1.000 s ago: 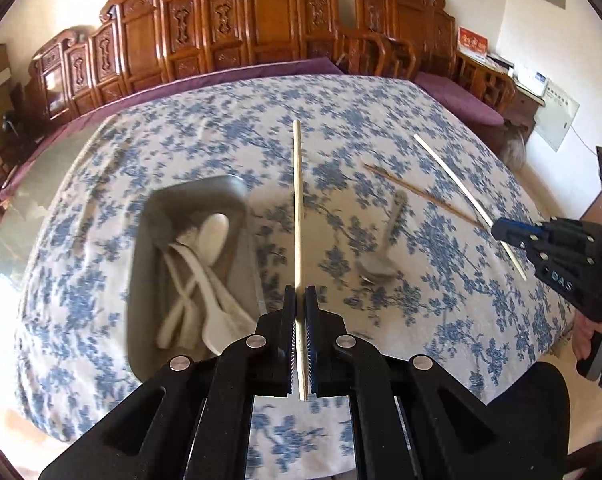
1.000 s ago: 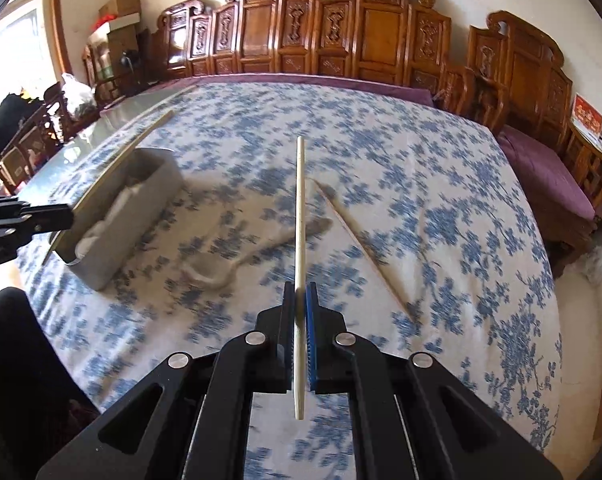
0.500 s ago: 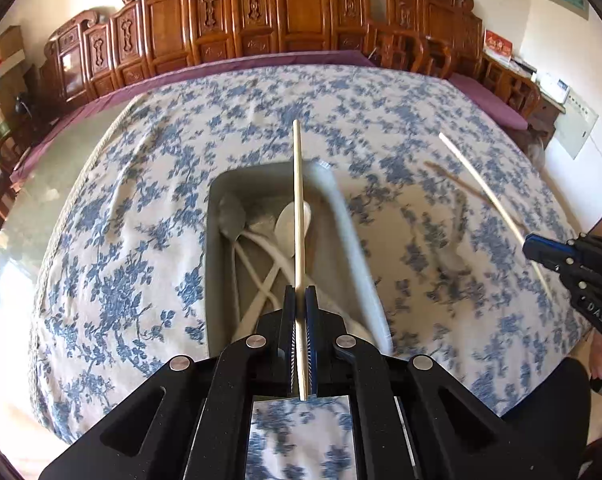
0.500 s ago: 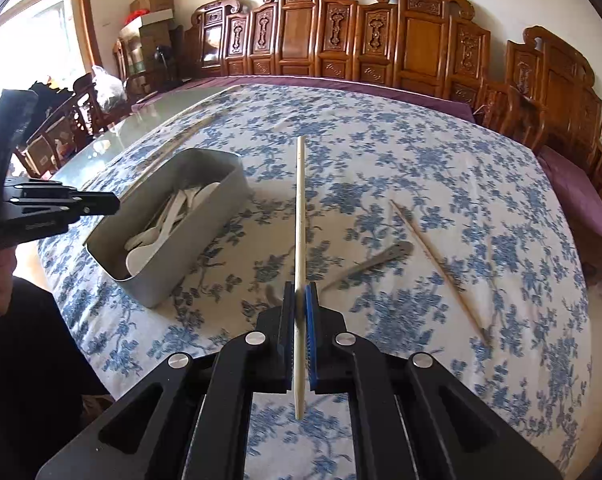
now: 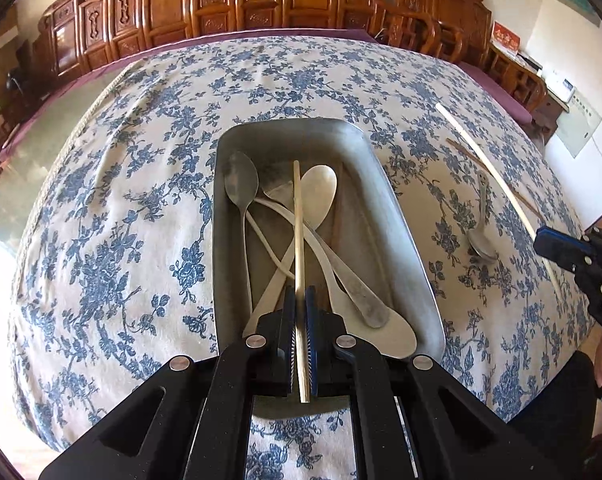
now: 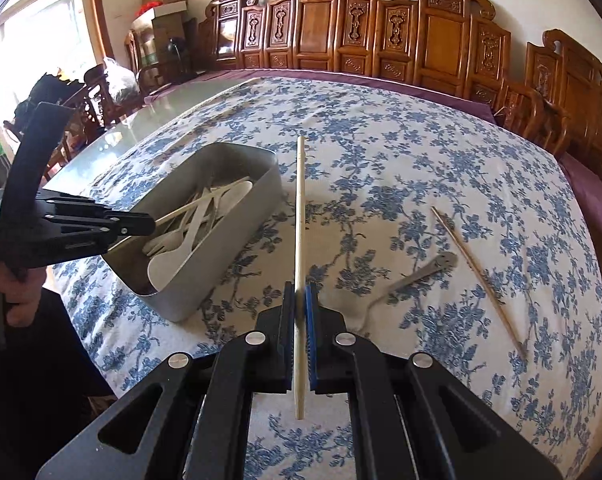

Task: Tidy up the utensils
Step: 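Lower the chopstick into the tray and open the left tool while the right tool holds its chopstick, then lower the bamboo chopstick into the grey tray and open the right tool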

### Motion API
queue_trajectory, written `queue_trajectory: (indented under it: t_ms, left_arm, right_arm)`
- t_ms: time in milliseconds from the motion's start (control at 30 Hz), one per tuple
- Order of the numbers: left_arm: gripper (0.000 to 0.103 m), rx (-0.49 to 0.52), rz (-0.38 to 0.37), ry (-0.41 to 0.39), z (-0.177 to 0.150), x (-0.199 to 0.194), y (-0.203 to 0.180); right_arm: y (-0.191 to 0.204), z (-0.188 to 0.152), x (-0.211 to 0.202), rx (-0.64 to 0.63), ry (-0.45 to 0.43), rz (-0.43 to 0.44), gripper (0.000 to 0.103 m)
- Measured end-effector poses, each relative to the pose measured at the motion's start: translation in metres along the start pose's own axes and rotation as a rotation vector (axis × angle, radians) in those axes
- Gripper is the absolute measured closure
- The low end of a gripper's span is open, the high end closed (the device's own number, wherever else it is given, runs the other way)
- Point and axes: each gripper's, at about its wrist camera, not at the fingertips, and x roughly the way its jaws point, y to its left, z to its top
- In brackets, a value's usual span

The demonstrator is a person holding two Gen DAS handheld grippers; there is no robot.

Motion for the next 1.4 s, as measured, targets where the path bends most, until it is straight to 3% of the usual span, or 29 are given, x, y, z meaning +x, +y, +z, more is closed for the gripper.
queue_trajectory:
  t_ms: [233, 333, 700, 1067, 1400]
  left_arm:
    - [0.098, 0.003, -0.002, -0.051, 0.000, -0.005, 0.004]
    - [0.086, 0.007, 0.009, -0.087, 0.000, -0.011, 0.006]
    - [0.086, 0.001, 0.036, -0.165, -0.001, -0.028, 0.028]
    - [0.086, -0.056, 0.058, -0.189, 0.001, -0.034, 0.058]
    - [0.086, -0.064, 0.056, -0.192, 0.001, -0.034, 0.061]
  right_arm:
    - [0.009, 0.006, 0.004, 0.012, -0.002, 0.017, 0.097]
    - [0.015, 0.010, 0.007, 0.022, -0.004, 0.032, 0.097]
    - [0.052, 0.029, 0.028, 0.039, 0.003, 0.087, 0.097]
    - [0.075, 0.053, 0.069, 0.111, 0.051, 0.116, 0.097]
    - [0.080, 0.052, 0.102, 0.194, 0.107, 0.125, 0.097]
